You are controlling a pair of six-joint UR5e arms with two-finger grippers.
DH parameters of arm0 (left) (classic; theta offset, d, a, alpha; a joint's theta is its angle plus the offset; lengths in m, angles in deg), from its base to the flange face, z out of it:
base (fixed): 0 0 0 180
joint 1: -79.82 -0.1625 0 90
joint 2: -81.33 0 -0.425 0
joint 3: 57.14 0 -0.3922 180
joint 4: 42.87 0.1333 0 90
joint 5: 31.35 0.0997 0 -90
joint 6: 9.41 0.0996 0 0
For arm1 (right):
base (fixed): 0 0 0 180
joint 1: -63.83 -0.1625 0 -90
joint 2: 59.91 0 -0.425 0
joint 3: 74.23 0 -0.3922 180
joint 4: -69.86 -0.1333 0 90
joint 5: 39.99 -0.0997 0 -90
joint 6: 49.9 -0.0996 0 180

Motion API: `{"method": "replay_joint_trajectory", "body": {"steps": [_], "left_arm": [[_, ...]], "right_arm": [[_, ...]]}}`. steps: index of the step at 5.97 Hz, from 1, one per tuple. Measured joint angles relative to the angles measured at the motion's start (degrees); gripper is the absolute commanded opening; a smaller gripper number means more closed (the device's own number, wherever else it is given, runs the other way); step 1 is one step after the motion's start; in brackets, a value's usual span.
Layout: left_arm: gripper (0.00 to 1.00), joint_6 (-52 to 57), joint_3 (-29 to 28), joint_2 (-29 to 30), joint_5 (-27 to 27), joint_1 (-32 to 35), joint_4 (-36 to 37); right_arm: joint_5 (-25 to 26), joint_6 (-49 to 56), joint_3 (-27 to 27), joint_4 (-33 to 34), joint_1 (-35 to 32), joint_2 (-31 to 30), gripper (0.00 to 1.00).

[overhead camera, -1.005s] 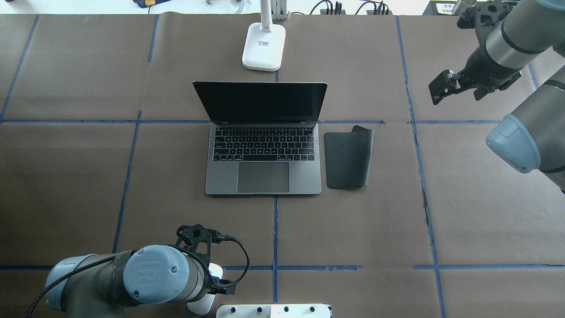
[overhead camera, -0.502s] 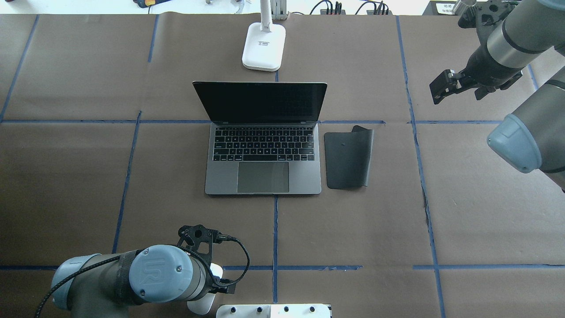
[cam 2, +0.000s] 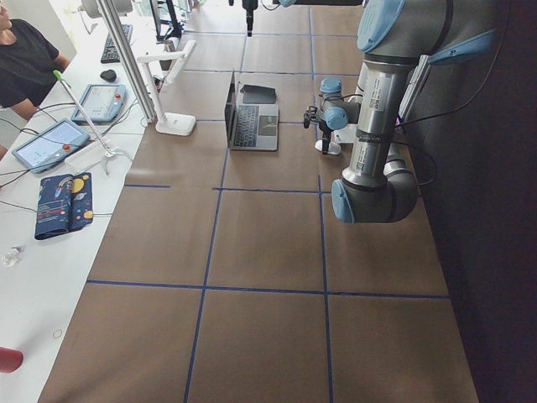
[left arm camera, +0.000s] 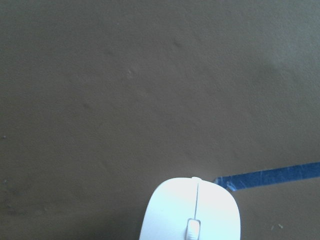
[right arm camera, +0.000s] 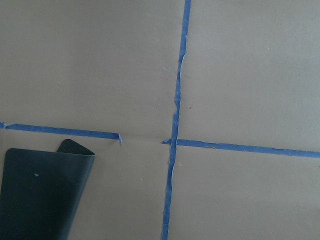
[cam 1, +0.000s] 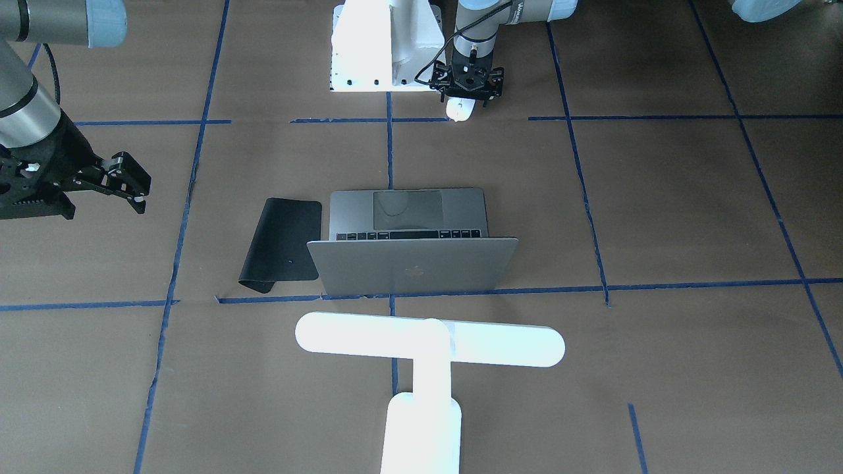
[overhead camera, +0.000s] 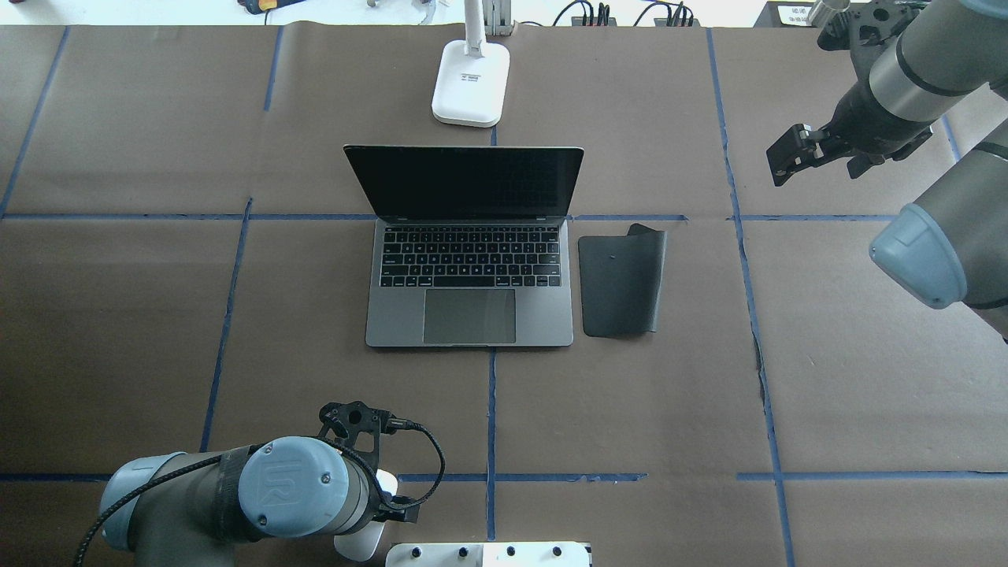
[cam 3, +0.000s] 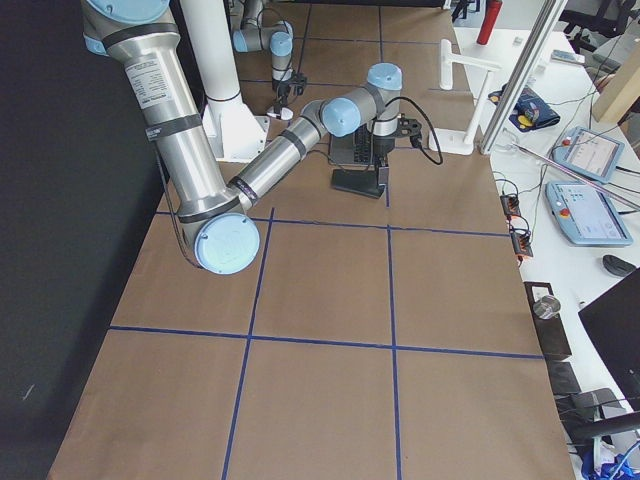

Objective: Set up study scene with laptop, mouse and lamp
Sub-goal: 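Grasp the white mouse with the left gripper, then carry the white mouse with the left gripper onto the black mouse pad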

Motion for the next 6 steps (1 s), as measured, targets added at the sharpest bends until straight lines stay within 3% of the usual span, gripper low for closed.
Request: {"method": "replay_joint_trajectory", "body": {"steps": [1, 2, 3, 6], "left_arm": [[0.38, -0.01, -0.01, 0.06, -0.02, 0.0, 0.0], [0.18, 0.12, 0.04, 0.14, -0.06, 0.0, -0.03], [0.08, 0.35, 0.15, 0.19, -0.08, 0.0, -0.04], [0.06, 1.18, 1.86, 0.32, -0.45, 4.04, 0.57]], "right_arm": [[0.0, 0.0, 0.02, 0.0, -0.08, 0.02, 1.0], [0.0, 0.0, 0.02, 0.0, -0.13, 0.02, 1.0], [0.0, 0.0, 0.02, 0.0, -0.16, 0.02, 1.0], [0.0, 0.0, 0.68, 0.0, -0.28, -0.34, 1.0]]}}
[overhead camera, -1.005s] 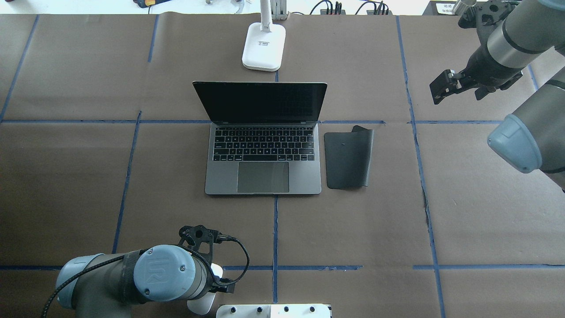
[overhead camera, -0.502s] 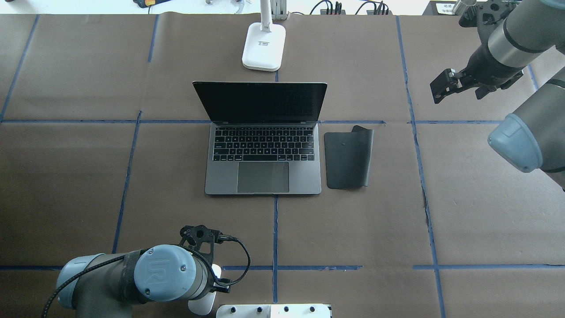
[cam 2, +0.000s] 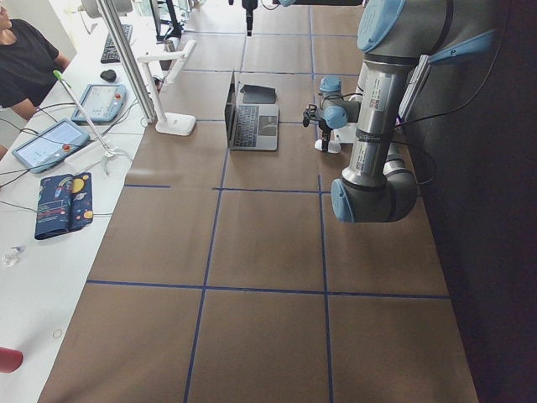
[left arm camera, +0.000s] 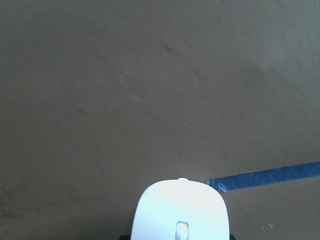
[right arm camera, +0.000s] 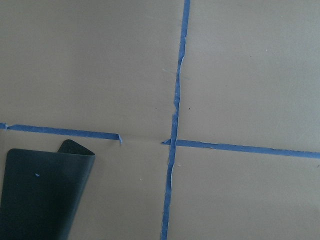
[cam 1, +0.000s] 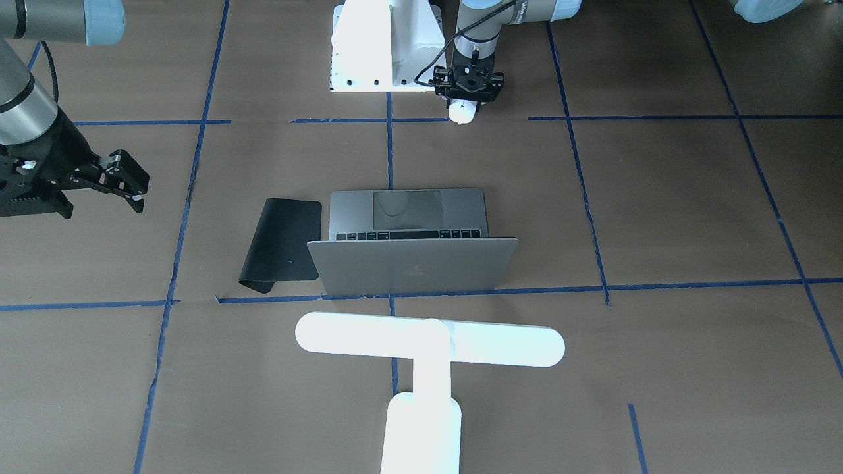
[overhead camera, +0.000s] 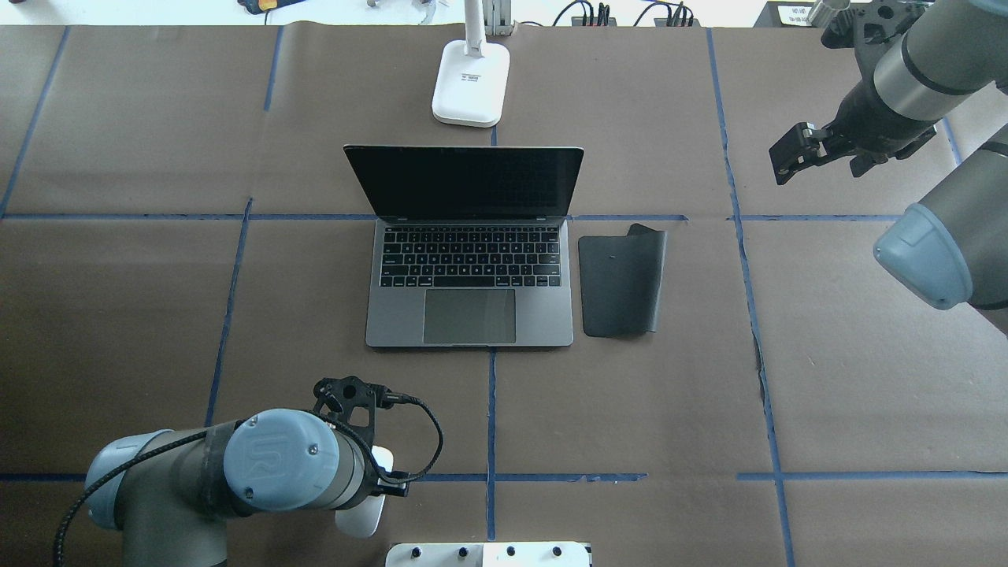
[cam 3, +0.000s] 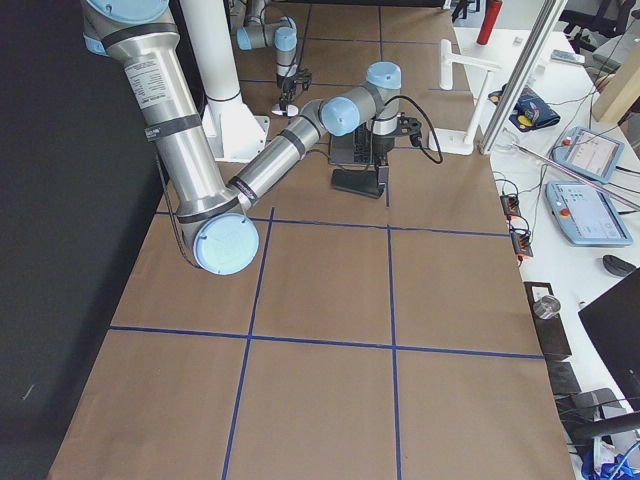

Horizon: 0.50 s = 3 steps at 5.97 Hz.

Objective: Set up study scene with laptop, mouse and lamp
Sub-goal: 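Carry the white mouse with the left gripper onto the black mouse pad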

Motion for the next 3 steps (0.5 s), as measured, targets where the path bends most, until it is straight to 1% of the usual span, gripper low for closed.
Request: {"method": "replay_joint_trajectory", "body": {"steps": [1, 2, 3], "left_arm": [[0.06, 1.53, 0.03, 1.18, -0.08, 3.31, 0.26], [0.05, 3.04, -0.75, 3.75, -0.11, 6.25, 0.41], [0.05, 3.33, -3.17, 7.58, -0.11, 8.11, 0.43]], "right_arm": [[0.0, 0.05, 0.19, 0.0, -0.08, -0.17, 1.0], [-0.02, 0.6, 0.21, 0.0, -0.19, -0.45, 1.0], [-0.06, 2.76, 0.12, 0.06, -0.87, -1.16, 1.0]]}}
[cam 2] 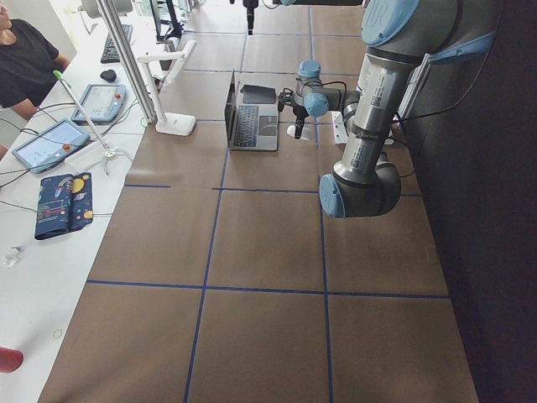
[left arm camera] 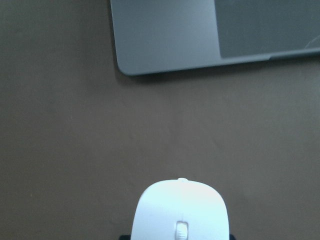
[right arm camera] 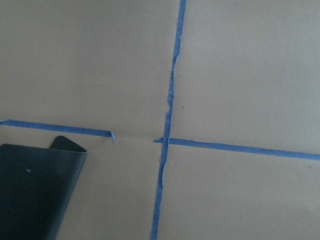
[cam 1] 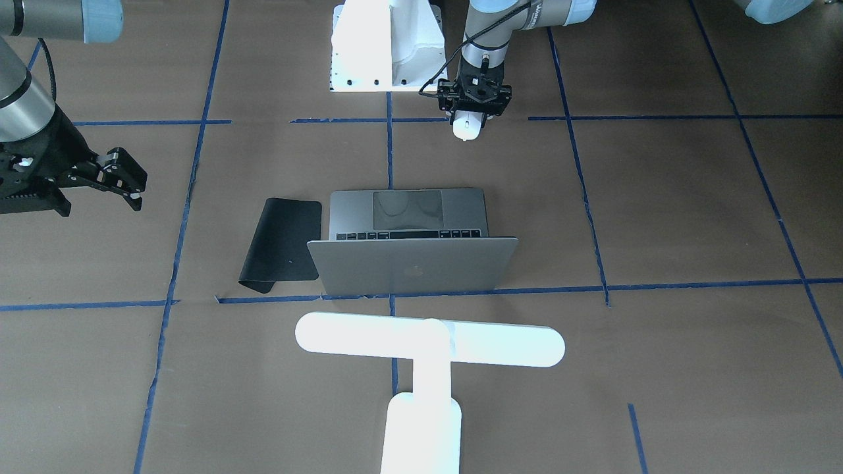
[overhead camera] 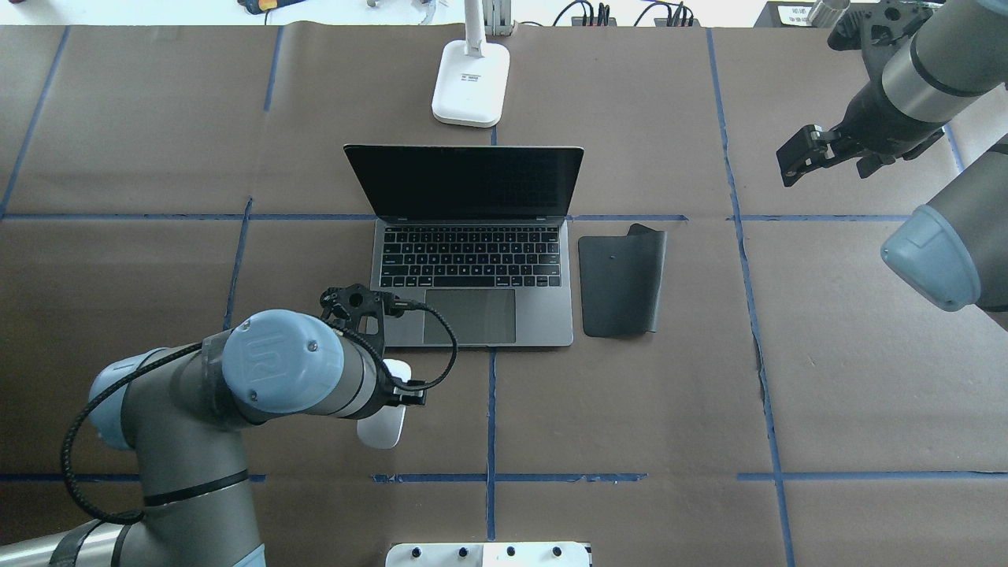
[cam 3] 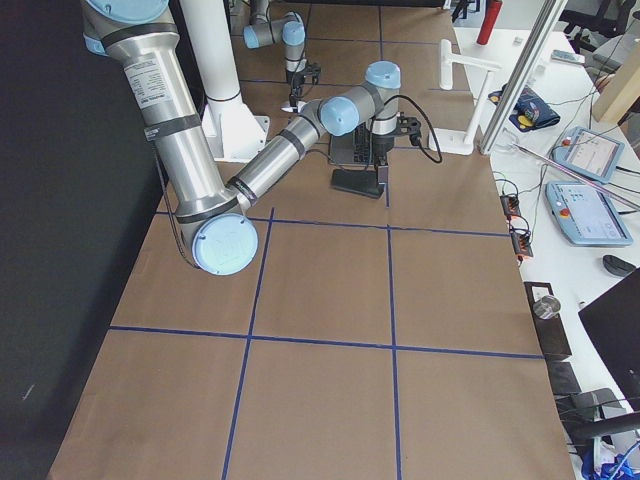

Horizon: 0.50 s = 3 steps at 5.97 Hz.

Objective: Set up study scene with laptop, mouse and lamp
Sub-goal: 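Carry the white mouse with the left gripper onto the black mouse pad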

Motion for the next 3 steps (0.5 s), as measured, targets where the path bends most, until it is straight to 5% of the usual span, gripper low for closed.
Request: {"method": "replay_joint_trajectory", "body": {"steps": [3], "left_arm": [[0.04, -5.93, -15.17, 17.4, 0.04, 1.97, -0.7]], "right_arm": [[-3.41, 14.15, -2.59, -0.36, -6.97, -5.12, 1.0]]}}
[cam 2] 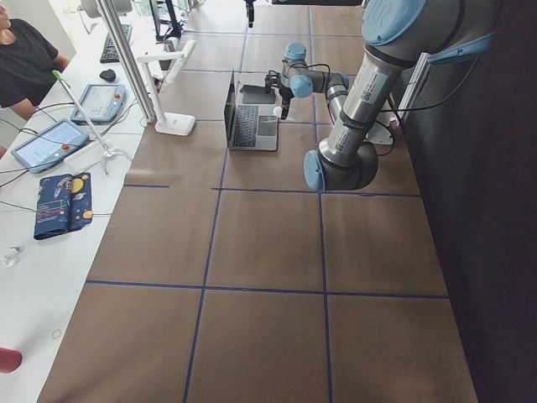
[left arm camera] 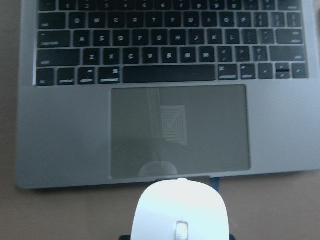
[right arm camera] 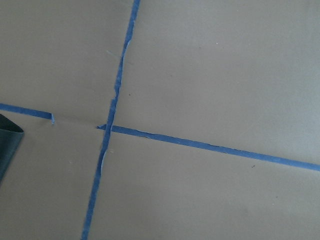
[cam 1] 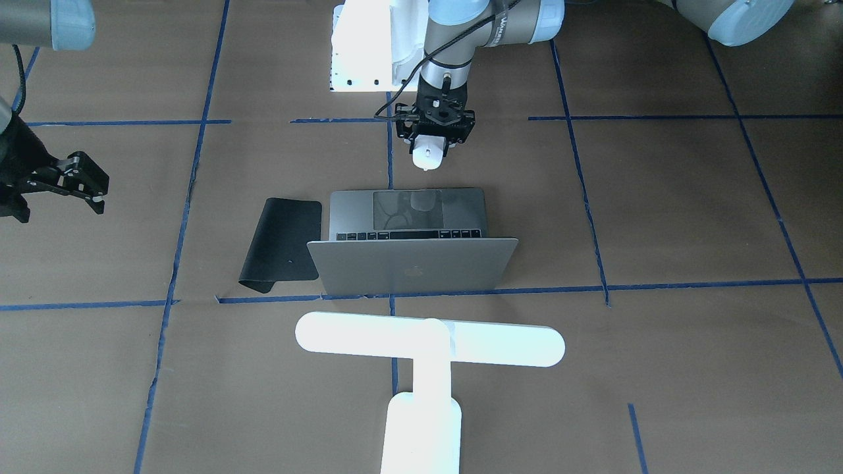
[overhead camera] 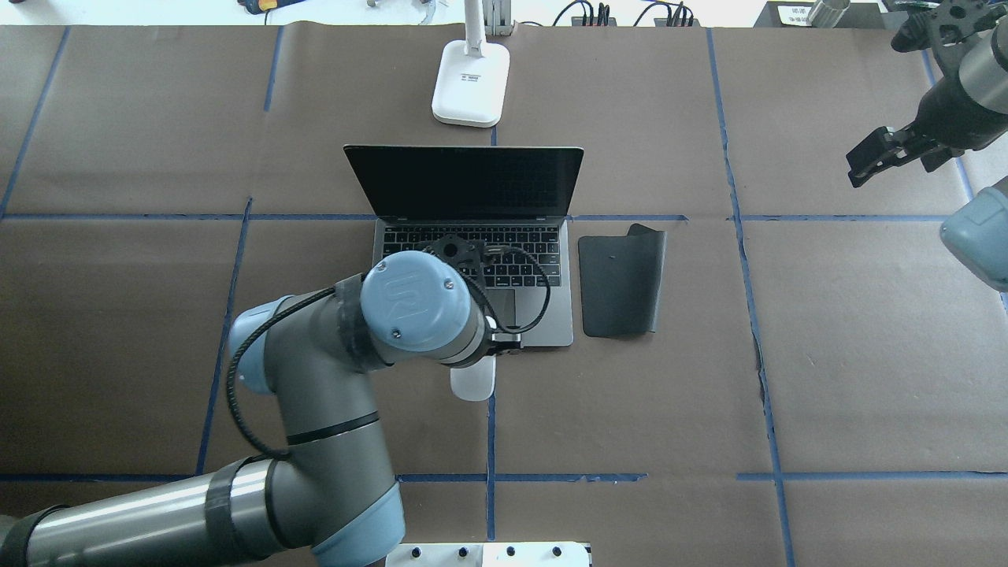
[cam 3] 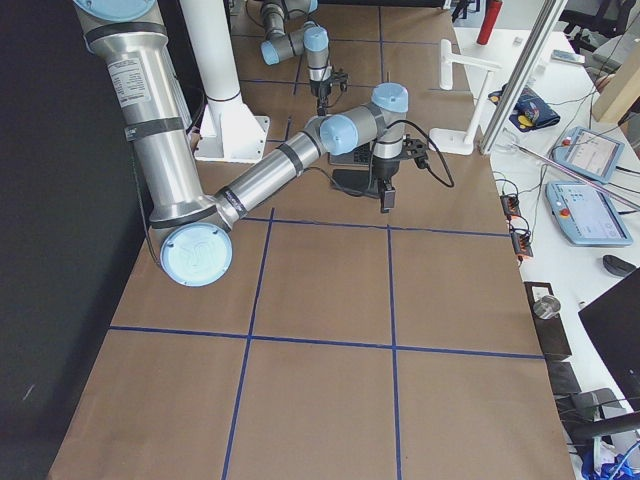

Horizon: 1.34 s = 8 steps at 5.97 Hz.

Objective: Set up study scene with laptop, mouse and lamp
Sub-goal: 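Carry the white mouse with the left gripper onto the black mouse pad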

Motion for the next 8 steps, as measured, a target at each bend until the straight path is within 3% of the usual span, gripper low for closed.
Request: {"method": "replay_joint_trajectory", "body": {"steps": [2, 4, 8], "left_arm": [[0.04, -3.47, -14.18, 12.44, 0.0, 1.3, -3.53], [0.04, -4.89, -28.89, 20.76, 0.0, 2.39, -10.43], [0.06, -5.0, -45.81, 28.59, 0.0, 2.48, -19.43]], "right_arm": [[-4.23, 9.9, -4.31, -0.24, -5.77, -2.01, 1.0], [-6.72, 13.0, -6.86, -0.31, -7.9, -2.22, 1.0], [-8.02, 13.11, -7.19, -0.31, -8.56, -2.21, 1.0]]}}
